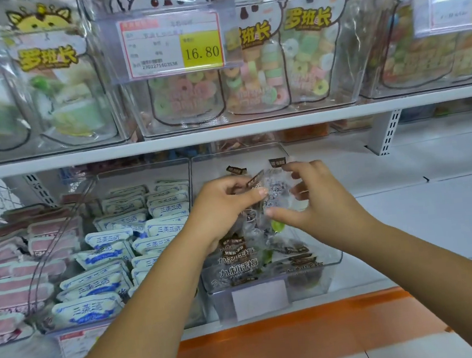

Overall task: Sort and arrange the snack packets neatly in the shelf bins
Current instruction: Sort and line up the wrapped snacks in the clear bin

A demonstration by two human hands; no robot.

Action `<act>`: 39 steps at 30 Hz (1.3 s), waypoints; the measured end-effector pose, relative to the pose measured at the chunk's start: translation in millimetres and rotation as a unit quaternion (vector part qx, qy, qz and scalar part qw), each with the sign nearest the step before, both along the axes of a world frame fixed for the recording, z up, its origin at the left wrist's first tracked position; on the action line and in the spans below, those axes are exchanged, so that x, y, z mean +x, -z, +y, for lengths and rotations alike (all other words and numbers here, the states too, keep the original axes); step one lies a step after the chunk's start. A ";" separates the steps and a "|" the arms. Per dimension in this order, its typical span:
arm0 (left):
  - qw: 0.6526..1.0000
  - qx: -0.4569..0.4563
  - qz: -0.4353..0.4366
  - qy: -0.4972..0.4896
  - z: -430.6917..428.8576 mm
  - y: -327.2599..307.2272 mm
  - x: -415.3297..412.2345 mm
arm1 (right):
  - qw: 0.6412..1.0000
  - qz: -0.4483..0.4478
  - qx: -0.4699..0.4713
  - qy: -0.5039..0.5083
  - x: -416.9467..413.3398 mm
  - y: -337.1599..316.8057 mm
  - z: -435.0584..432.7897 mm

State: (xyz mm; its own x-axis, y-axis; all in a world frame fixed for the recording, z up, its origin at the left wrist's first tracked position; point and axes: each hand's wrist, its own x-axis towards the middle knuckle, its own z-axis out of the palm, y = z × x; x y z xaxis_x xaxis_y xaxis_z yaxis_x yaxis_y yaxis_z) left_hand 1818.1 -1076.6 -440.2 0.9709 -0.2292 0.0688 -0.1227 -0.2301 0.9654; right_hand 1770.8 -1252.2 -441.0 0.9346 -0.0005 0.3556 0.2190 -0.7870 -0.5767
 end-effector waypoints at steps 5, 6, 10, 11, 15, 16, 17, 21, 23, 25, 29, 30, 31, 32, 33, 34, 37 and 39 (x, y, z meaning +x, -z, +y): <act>0.994 -0.070 0.082 0.015 2.9 -0.8 4.1 | 0.998 0.023 0.051 0.009 -1.6 -4.3 8.9; 0.992 -0.084 0.090 0.007 4.2 -1.3 4.6 | 0.996 0.037 0.080 0.010 0.3 -7.1 4.9; 0.992 -0.088 0.086 -0.033 6.0 -2.1 2.6 | 0.951 0.112 0.286 -0.031 3.1 -19.8 -18.9; 0.993 -0.081 0.082 -0.039 5.4 -1.1 2.6 | 0.927 0.128 0.343 -0.076 3.2 -20.2 -24.0; 0.993 -0.079 0.084 -0.036 3.2 -2.2 0.8 | 0.889 0.169 0.389 -0.172 5.5 -15.8 -33.8; 0.993 -0.081 0.086 -0.028 3.5 -2.9 0.8 | 0.901 0.171 0.365 -0.159 8.0 -13.2 -36.4; 0.993 -0.078 0.085 -0.015 3.8 -3.6 0.9 | 0.919 0.169 0.330 -0.136 9.2 -12.8 -36.7; 0.998 -0.038 0.057 0.007 2.2 -4.6 -0.8 | 0.949 0.110 0.283 -0.087 14.7 -13.6 -29.1; 1.000 -0.004 0.005 -0.030 2.0 -2.3 1.1 | 0.980 0.053 0.174 -0.086 15.3 -15.9 -25.6; 0.998 0.018 -0.033 -0.040 2.0 -2.8 0.2 | 0.995 0.032 -0.015 -0.096 13.8 -15.3 -24.9; 0.993 0.103 -0.045 0.032 2.9 -2.2 -0.5 | 0.942 0.102 -0.286 -0.143 7.1 -11.1 -17.0; 0.992 0.109 -0.042 0.043 2.3 -3.0 -0.3 | 0.936 0.096 -0.309 -0.141 6.1 -10.1 -16.1; 0.992 0.104 -0.042 0.050 0.9 -5.5 1.3 | 0.934 0.084 -0.319 -0.136 6.1 -9.4 -17.0; 0.993 0.097 -0.048 0.054 -1.2 -8.6 4.8 | 0.934 0.072 -0.323 -0.137 6.2 -9.0 -18.7; 0.991 0.099 -0.058 0.061 -4.5 -12.8 9.2 | 0.931 0.065 -0.329 -0.142 6.4 -8.1 -20.3; 0.988 0.119 -0.068 0.072 -9.3 -15.8 14.7 | 0.928 0.063 -0.336 -0.149 6.1 -7.3 -21.1; 0.960 0.234 -0.073 0.138 -27.9 -14.9 31.9 | 0.916 0.055 -0.356 -0.180 3.6 -3.4 -22.0; 0.931 0.311 -0.071 0.176 -34.5 -3.5 39.6 | 0.909 0.048 -0.372 -0.181 2.0 -1.1 -23.8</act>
State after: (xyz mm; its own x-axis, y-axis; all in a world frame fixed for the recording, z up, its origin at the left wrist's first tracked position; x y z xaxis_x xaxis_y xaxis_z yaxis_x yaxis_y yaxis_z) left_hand 1857.7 -1111.1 -436.7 0.8190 -0.5705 -0.0611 -0.4129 -0.6600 0.6277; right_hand 1772.8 -1276.0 -439.8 0.8524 0.5206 0.0485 0.5182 -0.8535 0.0551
